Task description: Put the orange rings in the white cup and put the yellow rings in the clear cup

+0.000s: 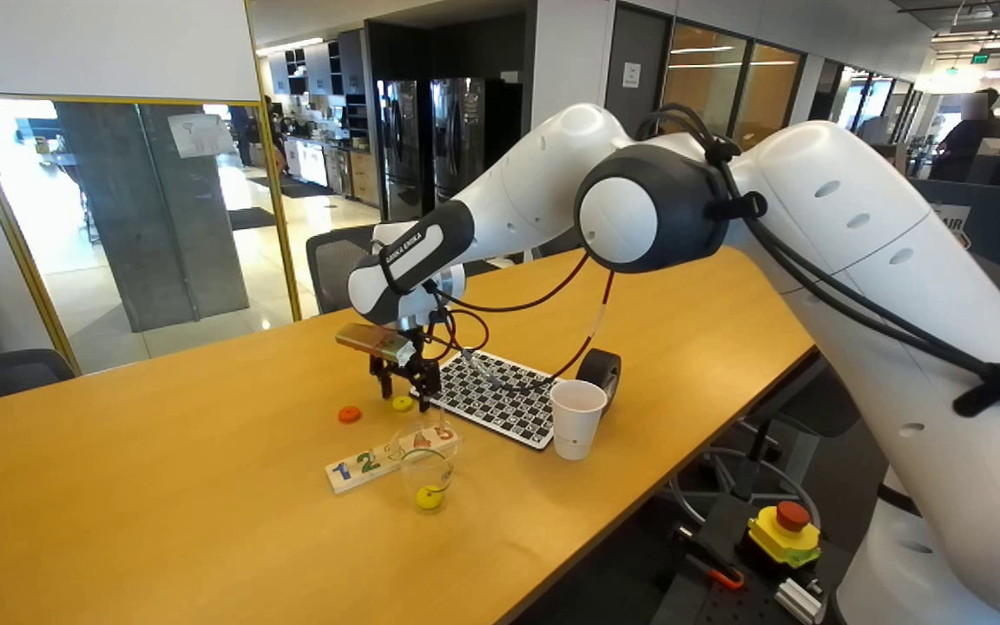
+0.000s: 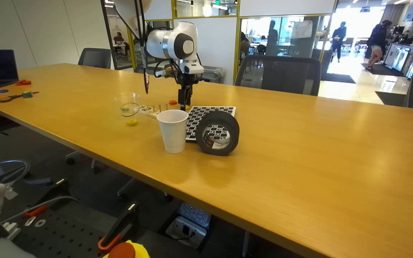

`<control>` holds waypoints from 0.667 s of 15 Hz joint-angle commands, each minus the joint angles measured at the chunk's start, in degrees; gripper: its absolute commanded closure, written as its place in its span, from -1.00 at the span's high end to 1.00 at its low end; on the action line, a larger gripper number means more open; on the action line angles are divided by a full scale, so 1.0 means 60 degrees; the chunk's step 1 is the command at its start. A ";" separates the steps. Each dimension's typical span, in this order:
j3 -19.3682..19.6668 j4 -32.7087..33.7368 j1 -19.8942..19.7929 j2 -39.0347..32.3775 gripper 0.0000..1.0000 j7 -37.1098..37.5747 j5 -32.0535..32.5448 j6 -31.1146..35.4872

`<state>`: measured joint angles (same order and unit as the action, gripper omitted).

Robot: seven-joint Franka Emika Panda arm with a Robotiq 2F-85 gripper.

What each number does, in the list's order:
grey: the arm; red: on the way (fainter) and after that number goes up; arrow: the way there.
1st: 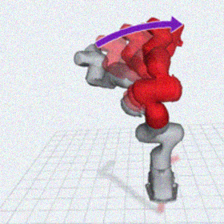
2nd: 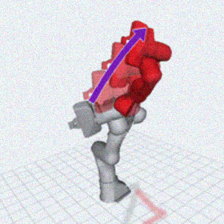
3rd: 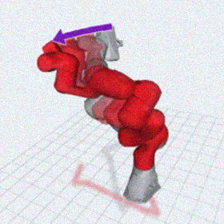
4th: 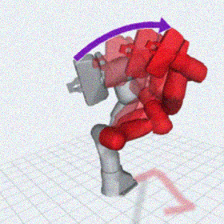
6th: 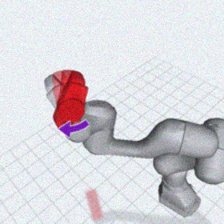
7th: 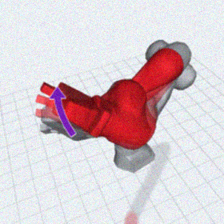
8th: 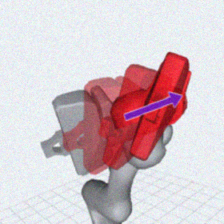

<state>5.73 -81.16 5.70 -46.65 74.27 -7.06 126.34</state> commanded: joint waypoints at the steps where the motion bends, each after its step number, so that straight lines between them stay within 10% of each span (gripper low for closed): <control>1: 0.0089 0.0425 0.0097 -0.0177 0.32 0.0224 0.0201 -0.0140; 7: 0.0050 0.0452 0.0094 -0.0074 -0.60 0.0133 0.0205 -0.0211; 10: -0.0164 0.0110 -0.0039 0.0289 -0.60 -0.0627 0.0216 -0.0366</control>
<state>5.70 -80.09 5.82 -46.63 73.98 -6.84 126.18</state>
